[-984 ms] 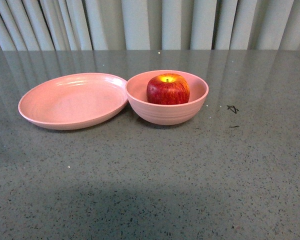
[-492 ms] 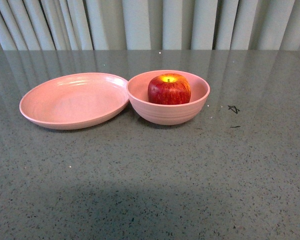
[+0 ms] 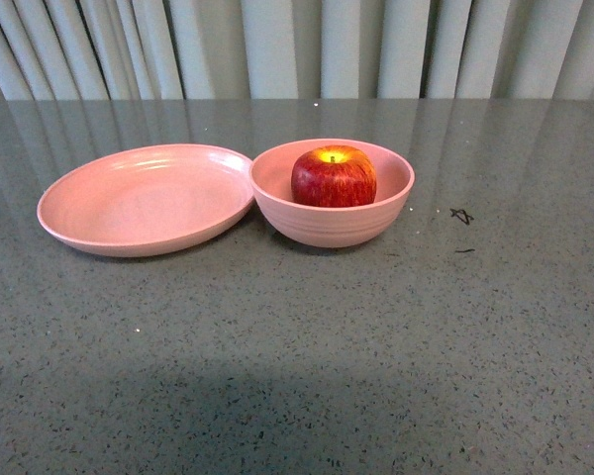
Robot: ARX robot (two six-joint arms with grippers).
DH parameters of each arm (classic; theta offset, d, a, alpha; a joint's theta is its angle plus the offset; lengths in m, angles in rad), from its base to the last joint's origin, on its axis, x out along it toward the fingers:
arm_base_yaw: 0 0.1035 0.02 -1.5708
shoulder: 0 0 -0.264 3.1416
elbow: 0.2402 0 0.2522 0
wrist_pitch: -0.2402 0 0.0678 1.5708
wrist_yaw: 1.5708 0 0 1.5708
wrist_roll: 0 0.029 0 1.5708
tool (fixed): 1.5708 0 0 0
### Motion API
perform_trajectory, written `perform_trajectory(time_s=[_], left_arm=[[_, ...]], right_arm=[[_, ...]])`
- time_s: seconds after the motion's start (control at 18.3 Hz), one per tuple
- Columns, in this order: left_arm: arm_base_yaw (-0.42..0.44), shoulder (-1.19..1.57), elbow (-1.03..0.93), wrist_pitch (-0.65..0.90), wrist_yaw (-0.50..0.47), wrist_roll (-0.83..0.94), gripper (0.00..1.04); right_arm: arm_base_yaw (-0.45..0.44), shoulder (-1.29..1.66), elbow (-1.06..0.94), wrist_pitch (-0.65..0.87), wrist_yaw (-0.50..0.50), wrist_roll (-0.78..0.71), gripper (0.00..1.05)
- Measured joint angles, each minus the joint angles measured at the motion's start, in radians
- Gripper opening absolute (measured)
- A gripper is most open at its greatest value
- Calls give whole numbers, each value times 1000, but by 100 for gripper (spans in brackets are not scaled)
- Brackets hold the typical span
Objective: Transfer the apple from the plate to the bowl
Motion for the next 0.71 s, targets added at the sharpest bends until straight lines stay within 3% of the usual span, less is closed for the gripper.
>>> perform_trajectory(time_s=[0.71], left_arm=[[1, -317, -153, -150, -1, 0, 1]], right_arm=[[0, 0, 0, 0, 0, 0, 98]])
